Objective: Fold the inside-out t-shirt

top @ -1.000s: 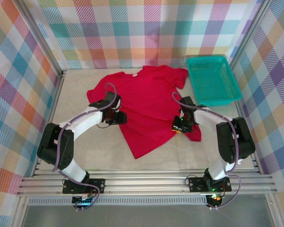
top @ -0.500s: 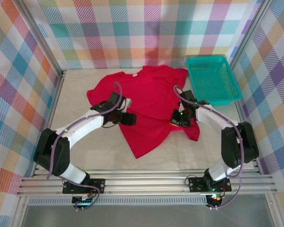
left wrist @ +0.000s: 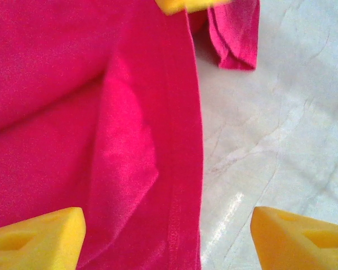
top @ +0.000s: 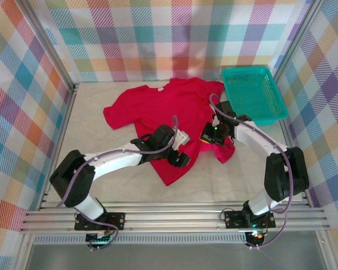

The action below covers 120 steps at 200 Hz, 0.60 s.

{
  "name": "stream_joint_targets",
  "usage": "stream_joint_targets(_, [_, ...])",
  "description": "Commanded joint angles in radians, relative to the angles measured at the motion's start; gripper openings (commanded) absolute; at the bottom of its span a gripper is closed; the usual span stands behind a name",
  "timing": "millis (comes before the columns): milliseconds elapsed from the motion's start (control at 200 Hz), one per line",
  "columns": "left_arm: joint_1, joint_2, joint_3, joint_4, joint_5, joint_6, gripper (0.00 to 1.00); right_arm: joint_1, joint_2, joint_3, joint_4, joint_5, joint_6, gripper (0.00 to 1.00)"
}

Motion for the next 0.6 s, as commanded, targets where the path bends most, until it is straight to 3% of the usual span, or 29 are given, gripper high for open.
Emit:
stream_joint_targets(0, [-0.010, 0.034, 0.002, -0.024, 0.001, -0.002, 0.71, 0.004, 0.043, 0.031, -0.057, 0.063, -0.041, 0.24])
stream_joint_targets(130, [0.031, 0.008, -0.019, -0.085, -0.052, -0.072, 0.68, 0.011, 0.024, 0.010, -0.111, 0.101, -0.092, 0.47])
stream_joint_targets(185, [0.067, -0.022, -0.040, -0.090, -0.064, -0.131, 0.65, 0.026, -0.011, -0.013, -0.127, 0.120, -0.097, 0.52])
stream_joint_targets(370, [0.172, -0.146, -0.118, -0.071, -0.170, -0.280, 0.64, 0.140, -0.086, -0.119, -0.069, 0.056, -0.009, 0.43])
stream_joint_targets(595, [0.253, -0.217, -0.164, -0.111, -0.301, -0.420, 0.64, 0.281, -0.044, -0.213, 0.086, 0.058, 0.169, 0.33])
